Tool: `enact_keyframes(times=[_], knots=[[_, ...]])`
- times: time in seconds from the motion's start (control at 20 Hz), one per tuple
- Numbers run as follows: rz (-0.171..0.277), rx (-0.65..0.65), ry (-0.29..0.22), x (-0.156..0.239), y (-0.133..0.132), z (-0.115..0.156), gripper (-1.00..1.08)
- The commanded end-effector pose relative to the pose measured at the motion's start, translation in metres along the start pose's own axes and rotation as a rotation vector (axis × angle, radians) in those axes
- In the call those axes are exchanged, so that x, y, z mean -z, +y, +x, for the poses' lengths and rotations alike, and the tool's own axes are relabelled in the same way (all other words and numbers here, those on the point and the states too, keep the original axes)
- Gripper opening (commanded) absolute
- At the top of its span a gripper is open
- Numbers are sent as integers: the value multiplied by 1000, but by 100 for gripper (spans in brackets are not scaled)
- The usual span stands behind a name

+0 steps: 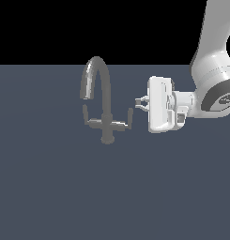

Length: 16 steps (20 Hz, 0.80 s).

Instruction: Turn on the faucet by rotating a designated handle.

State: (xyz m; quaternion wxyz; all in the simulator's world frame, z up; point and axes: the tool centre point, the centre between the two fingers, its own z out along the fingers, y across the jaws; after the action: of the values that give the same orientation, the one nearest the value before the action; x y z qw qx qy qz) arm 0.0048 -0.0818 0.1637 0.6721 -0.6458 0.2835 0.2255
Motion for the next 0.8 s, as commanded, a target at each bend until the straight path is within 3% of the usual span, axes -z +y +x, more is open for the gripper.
enact_keyframes(times=[0.0,0.35,0.75], knots=[[48,-18,-19,-5,4,11,-100],[128,-52,-50,-17,12,31,-100],[143,-59,-57,-19,13,35,-100]])
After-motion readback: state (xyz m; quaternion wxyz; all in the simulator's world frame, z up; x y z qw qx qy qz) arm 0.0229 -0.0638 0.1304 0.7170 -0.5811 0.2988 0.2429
